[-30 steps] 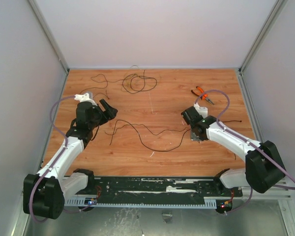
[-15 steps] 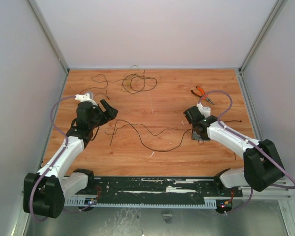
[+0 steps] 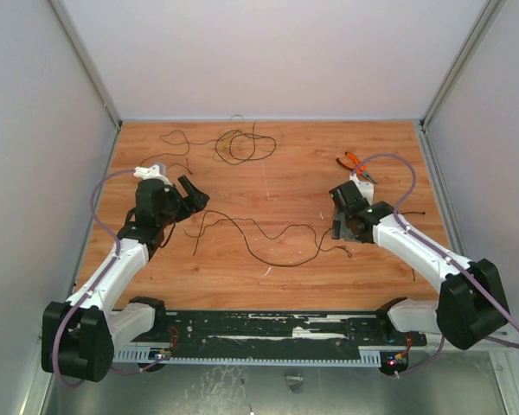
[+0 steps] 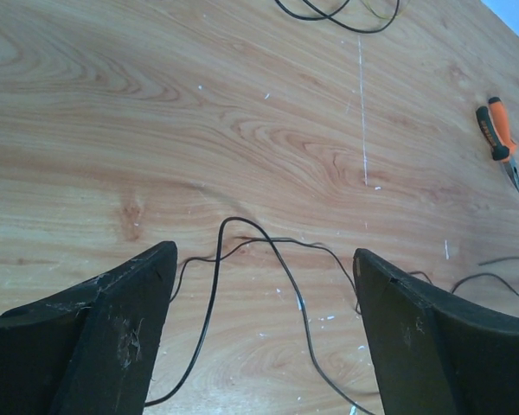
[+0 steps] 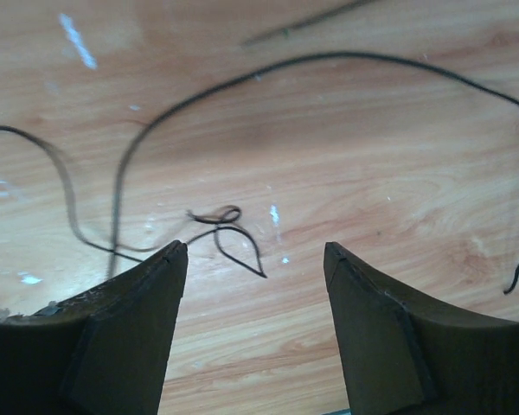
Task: Zip-tie the wires
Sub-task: Straighten the cable at the center of the board, then pick up the cable at the center of the board.
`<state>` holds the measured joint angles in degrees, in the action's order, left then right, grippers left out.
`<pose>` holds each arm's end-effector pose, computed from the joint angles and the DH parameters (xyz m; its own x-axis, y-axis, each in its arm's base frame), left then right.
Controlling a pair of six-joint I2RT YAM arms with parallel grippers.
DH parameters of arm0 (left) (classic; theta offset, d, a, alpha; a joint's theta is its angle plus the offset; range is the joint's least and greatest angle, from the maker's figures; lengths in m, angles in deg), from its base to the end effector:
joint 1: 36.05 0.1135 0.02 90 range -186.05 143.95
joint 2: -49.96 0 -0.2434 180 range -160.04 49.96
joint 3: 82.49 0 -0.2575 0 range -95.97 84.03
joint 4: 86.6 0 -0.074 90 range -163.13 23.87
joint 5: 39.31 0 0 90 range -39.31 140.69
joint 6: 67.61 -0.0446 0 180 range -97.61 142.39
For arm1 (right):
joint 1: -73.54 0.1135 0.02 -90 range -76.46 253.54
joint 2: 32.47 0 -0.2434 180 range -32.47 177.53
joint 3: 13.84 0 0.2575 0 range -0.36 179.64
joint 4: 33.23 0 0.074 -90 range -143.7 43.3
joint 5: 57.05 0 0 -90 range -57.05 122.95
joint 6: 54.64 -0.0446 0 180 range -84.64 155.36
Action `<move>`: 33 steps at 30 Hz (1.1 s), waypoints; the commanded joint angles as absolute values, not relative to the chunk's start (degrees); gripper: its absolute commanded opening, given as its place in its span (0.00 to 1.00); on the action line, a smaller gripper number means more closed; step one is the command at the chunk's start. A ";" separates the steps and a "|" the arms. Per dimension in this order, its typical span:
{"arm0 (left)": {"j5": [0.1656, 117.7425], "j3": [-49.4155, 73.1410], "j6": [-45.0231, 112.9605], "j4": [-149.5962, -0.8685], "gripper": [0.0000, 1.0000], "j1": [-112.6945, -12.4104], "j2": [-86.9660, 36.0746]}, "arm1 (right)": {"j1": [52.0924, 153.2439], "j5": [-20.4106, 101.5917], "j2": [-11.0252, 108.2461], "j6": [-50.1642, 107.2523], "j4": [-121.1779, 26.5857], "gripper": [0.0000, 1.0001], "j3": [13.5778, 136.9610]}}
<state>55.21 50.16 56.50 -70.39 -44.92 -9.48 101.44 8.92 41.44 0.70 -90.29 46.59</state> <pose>0.2488 -0.0424 0.2130 -0.5125 -0.4858 -0.7081 -0.0786 0.8477 -0.5247 0.2216 0.0968 0.1792 -0.8603 0.1322 -0.4924 0.2210 0.9671 -0.1264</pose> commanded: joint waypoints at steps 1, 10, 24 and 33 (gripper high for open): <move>57.34 47.14 56.14 -71.94 0.89 -44.58 -9.45 | 101.13 13.23 38.74 4.31 -86.42 0.66 53.18; 59.32 38.20 52.98 -66.79 0.93 -41.26 -9.60 | 102.08 23.97 56.00 8.81 -71.08 0.66 68.80; 65.23 38.14 54.56 -67.06 0.95 -41.02 -9.90 | 102.21 33.17 98.87 11.31 -61.86 0.66 113.98; 65.81 38.07 54.01 -67.06 0.95 -40.90 -11.15 | 102.15 36.54 114.95 10.74 -59.87 0.65 133.44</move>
